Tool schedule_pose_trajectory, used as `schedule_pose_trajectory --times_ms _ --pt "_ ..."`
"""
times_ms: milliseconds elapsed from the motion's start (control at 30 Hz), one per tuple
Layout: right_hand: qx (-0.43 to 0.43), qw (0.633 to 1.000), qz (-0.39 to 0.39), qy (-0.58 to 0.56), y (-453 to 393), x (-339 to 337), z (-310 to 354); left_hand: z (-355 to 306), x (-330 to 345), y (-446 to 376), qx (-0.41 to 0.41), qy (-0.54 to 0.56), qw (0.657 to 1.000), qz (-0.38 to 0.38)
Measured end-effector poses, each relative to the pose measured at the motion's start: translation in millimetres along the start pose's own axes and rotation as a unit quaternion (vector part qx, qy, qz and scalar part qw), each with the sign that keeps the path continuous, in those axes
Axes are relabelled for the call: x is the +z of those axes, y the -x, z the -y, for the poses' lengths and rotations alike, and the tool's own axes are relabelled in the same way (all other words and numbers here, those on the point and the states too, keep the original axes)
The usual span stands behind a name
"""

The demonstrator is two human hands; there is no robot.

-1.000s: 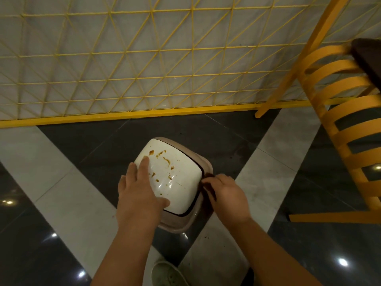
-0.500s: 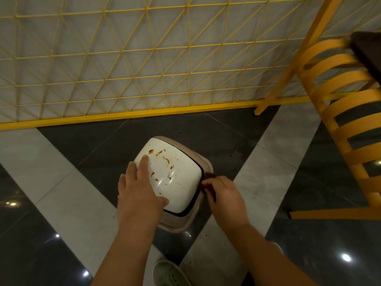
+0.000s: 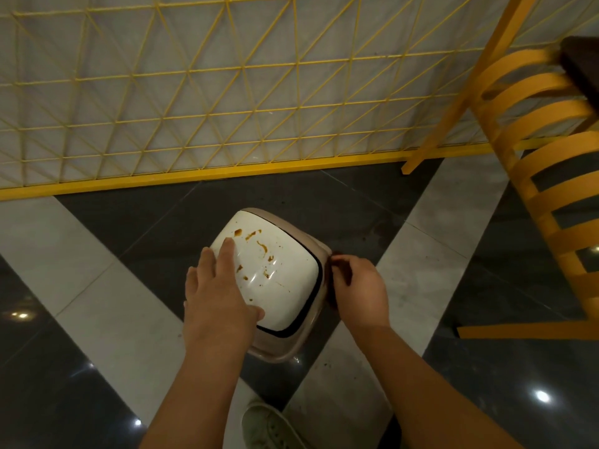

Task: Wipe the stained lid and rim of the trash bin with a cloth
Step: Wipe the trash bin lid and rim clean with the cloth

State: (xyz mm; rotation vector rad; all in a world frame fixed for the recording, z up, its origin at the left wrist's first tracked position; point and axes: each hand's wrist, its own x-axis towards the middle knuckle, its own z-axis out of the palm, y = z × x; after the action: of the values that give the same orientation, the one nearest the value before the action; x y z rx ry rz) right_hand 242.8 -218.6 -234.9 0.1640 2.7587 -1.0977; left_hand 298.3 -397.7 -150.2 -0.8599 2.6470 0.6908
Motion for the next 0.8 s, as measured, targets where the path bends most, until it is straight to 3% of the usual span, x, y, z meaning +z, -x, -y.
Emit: schedule_pose_trajectory --times_ms 200,400,500,700,800 --pt "-0.096 0.987 0.117 0.061 58 -1 -4 -1 -1 -2 -0.003 -0.009 1.0 0.002" --pt "0.011 1.0 0.005 -0.009 19 2 -1 0 -1 1 0.004 -0.005 1.0 0.013" --pt "0.026 0.999 0.016 -0.02 28 5 -1 0 -1 0 -0.001 -0.011 1.0 0.017" --pt "-0.075 0.985 0.154 0.023 87 9 -7 -1 -2 -2 0.0 -0.02 1.0 0.021" --pt "-0.122 0.981 0.146 0.035 78 4 -9 0 -2 -2 0.0 -0.021 0.999 0.026"
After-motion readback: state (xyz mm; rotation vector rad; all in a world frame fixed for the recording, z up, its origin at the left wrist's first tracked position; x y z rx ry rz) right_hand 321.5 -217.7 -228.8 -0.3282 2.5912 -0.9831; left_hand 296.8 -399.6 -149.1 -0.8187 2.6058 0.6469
